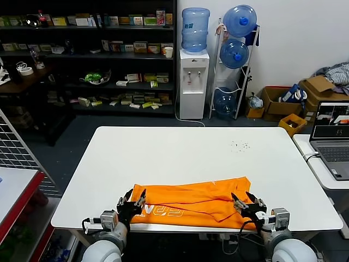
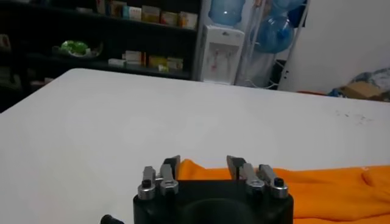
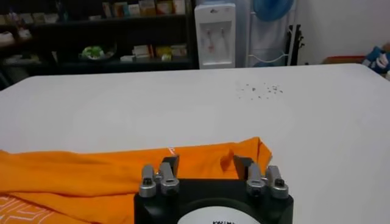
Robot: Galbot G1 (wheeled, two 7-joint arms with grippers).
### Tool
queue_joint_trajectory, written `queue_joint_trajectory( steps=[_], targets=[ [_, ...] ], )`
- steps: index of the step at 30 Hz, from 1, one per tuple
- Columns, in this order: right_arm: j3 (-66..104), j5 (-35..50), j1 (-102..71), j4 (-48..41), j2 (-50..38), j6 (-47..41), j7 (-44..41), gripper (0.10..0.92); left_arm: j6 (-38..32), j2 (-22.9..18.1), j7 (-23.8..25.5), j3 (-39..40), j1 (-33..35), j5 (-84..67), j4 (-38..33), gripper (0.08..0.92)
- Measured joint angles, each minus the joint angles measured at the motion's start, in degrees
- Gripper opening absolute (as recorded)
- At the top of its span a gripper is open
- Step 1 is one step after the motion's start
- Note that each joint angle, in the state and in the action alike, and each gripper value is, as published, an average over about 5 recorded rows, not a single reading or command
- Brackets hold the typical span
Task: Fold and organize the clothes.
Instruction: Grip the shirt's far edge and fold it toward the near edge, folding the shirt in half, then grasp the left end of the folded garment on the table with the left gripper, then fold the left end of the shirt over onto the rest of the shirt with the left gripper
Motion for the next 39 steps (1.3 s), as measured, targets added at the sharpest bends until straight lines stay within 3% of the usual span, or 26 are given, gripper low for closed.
queue_joint_trajectory(
  steps=[5,9,20,32,39],
  targets=[
    [0.42,-0.17,-0.5,0.32,0.25,0.22,0.04,0.817,-1.35,-1.39,0.79,0.11,-0.11,0.85,2.71,0.792],
    [0.71,-0.23,-0.91,0.54,0.36,0.33,0.09,0.822,-2.15,-2.28,0.9,0.18,-0.63,1.21,5.11,0.798],
    [0.97,-0.33,-1.87,0.99,0.55,0.65,0.1,0.823,-2.79,-3.65,0.27,-0.01,-1.77,0.19,9.71,0.497],
    [1.06,-0.25,-1.97,0.85,0.95,1.47,0.55,0.823,-4.01,-4.72,-0.97,0.31,-1.39,-1.36,9.49,0.154],
    [1.02,-0.19,-1.5,0.64,1.25,2.05,1.22,0.823,-3.47,-2.88,-1.89,-0.7,-0.95,-2.44,6.72,0.112]
  ],
)
